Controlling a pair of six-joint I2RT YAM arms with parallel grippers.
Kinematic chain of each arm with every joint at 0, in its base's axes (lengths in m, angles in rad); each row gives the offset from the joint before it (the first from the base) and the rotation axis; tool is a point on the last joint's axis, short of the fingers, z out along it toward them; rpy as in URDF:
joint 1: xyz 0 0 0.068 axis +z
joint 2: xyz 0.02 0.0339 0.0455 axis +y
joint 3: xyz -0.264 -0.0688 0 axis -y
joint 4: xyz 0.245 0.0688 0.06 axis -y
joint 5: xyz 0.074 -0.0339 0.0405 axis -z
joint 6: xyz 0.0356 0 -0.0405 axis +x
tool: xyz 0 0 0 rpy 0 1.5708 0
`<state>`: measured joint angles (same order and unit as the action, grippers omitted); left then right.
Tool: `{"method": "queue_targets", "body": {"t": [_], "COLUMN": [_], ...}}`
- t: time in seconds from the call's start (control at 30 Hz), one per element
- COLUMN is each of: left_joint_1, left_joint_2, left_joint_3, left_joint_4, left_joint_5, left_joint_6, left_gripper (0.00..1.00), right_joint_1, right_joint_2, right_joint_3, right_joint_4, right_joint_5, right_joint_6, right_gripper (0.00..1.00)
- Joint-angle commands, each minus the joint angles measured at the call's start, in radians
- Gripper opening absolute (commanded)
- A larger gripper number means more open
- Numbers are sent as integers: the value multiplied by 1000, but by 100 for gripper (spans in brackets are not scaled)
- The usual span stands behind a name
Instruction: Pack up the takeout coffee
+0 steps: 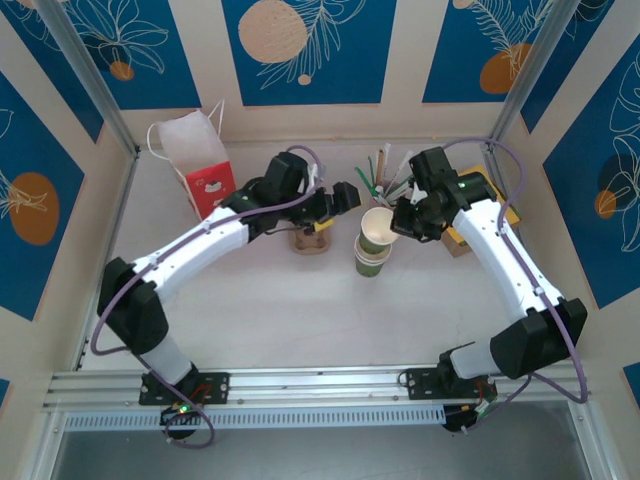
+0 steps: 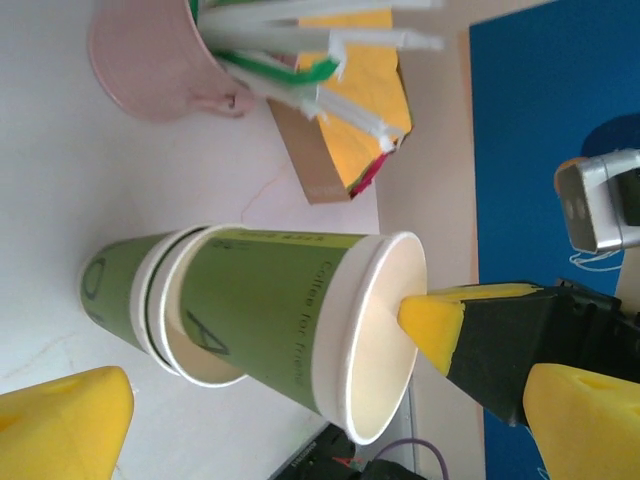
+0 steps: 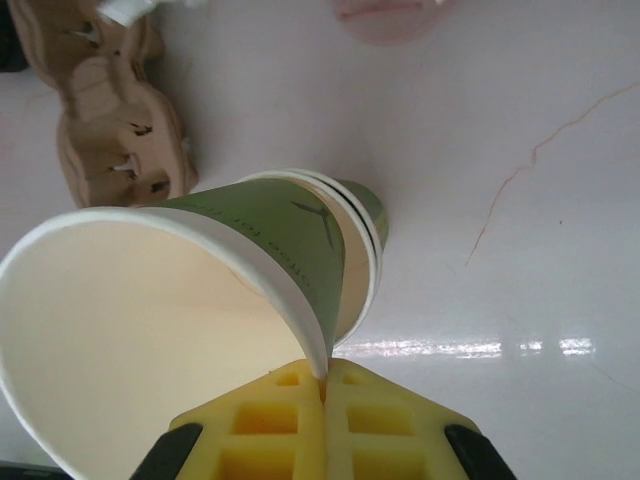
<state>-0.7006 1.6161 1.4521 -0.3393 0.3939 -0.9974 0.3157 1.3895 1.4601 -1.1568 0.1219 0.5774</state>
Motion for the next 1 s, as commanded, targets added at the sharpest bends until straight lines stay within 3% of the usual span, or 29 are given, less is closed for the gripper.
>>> {"method": "queue_targets", "body": {"t": [0.0,0.23,0.57,0.97], "left_joint_1": [43,125,210,217], "left_joint_2": [-92,-261,-481,-596], "left_joint_3": [0,-74,-193,-291], "left_joint_4": [-61,-172,-376,-501], "left_joint_5": [-65,-196,-419,-455], "left_joint_6": [55,135,239,270], "left_gripper": [100,100,100,100], "right_joint_1": [3,51,222,396], "right_joint_2": [-26,-16,94,223], "right_joint_3": [66,161,261,165], "right_joint_4": [-50,-72,-71,35], "right_joint_5": [-33,-23,20,13], "right_joint_6": [2,27,78,140], "right_gripper": [0,0,0,0]}}
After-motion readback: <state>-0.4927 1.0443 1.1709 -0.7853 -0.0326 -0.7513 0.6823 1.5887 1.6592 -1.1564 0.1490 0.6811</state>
